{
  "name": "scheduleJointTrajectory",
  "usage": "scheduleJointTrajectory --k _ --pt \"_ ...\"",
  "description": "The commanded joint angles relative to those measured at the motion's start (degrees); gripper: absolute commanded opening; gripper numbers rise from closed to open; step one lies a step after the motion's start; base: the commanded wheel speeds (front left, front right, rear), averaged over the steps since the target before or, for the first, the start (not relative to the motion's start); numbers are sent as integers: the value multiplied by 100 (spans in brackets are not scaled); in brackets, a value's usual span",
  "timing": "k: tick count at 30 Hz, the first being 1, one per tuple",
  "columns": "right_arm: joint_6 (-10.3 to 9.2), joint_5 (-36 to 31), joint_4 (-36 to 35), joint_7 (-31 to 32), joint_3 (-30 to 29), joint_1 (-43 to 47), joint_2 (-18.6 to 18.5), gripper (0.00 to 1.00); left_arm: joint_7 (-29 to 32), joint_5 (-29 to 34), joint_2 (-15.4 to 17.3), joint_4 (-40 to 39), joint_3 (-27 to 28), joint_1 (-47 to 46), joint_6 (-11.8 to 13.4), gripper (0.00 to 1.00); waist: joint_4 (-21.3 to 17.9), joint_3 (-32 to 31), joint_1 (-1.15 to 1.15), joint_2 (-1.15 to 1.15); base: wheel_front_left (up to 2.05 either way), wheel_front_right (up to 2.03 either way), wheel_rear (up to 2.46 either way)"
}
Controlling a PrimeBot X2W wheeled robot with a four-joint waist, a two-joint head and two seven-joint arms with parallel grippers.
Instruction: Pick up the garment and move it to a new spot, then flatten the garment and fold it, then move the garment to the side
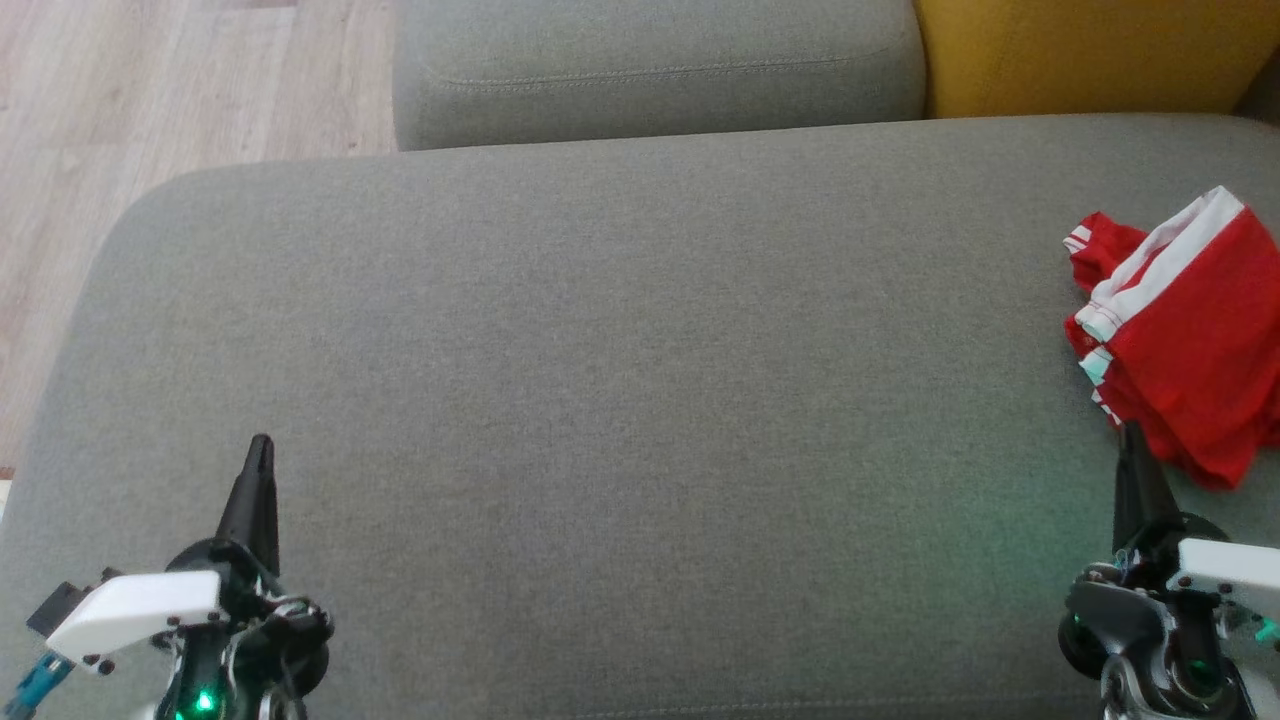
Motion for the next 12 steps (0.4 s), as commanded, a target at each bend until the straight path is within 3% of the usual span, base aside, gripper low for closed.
scheduleJointTrajectory --k 1,12 --pt "-5 -47 -177 47 120 -292 -45 0 31 49 32 -151 195 -332 -42 0 0 0 0 0 0 0 0" --pt "-5 -54 -177 53 113 -293 -40 0 35 53 28 -150 200 -332 -42 0 0 0 0 0 0 0 0"
